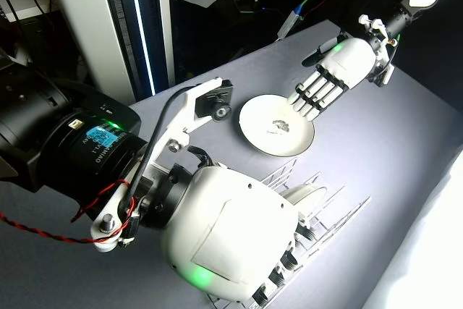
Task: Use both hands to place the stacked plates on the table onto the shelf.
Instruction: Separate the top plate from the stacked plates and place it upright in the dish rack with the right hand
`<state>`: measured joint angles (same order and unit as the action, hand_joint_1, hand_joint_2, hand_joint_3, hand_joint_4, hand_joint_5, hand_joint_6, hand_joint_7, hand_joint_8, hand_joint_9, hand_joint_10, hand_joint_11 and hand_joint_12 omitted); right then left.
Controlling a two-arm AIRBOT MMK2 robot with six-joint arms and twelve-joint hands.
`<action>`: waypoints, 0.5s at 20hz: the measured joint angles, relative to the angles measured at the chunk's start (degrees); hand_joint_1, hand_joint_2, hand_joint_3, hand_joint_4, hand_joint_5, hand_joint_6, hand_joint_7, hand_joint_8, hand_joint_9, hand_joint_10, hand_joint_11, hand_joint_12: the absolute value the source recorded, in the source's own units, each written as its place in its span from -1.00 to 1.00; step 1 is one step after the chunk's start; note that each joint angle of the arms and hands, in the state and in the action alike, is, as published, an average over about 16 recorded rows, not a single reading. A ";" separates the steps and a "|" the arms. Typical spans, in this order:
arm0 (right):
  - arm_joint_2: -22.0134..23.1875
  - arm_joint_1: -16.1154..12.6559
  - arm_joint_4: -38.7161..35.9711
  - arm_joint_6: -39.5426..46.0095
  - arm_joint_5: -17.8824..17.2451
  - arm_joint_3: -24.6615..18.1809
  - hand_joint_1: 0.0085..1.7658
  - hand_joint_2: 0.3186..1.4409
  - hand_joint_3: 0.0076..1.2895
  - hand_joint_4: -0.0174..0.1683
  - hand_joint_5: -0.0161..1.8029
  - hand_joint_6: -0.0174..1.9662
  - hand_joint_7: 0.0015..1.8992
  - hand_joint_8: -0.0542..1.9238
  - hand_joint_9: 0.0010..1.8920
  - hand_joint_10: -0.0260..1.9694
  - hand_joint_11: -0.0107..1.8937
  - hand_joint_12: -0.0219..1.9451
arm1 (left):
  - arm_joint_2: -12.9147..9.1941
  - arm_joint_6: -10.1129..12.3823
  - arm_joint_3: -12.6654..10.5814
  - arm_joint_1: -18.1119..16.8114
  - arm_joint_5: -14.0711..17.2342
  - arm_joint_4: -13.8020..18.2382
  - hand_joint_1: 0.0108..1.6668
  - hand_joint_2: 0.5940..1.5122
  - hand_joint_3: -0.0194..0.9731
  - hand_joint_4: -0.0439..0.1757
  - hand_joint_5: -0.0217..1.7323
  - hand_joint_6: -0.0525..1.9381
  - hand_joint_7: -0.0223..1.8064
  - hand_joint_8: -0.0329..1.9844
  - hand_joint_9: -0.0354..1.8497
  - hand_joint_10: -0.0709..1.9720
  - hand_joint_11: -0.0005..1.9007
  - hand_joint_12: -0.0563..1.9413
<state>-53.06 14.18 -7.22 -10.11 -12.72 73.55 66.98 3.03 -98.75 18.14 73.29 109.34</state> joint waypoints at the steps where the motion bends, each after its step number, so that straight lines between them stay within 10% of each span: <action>1: 0.04 0.39 -0.44 -0.05 -0.31 0.00 0.60 0.25 -0.99 -0.91 0.05 -0.26 0.13 -0.34 0.06 -0.21 -0.15 0.42 | 0.28 -0.26 -0.29 0.23 -0.03 0.04 -0.99 0.14 -0.92 -0.59 -0.95 -0.94 -0.95 -0.95 -0.94 -0.92 -0.98 -0.96; 10: 0.35 1.61 -3.34 -0.36 -3.34 -0.12 0.43 0.28 -0.99 -0.87 -0.11 -0.66 -0.08 -0.69 -0.13 -0.66 -0.47 0.21 | 2.27 -2.28 -2.52 2.14 -0.26 0.16 -0.99 0.14 -0.92 -0.59 -0.95 -0.94 -0.95 -0.95 -0.94 -0.93 -0.98 -0.96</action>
<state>-52.71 15.79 -10.56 -10.48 -16.06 73.43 69.25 0.75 -101.27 20.28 73.03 109.50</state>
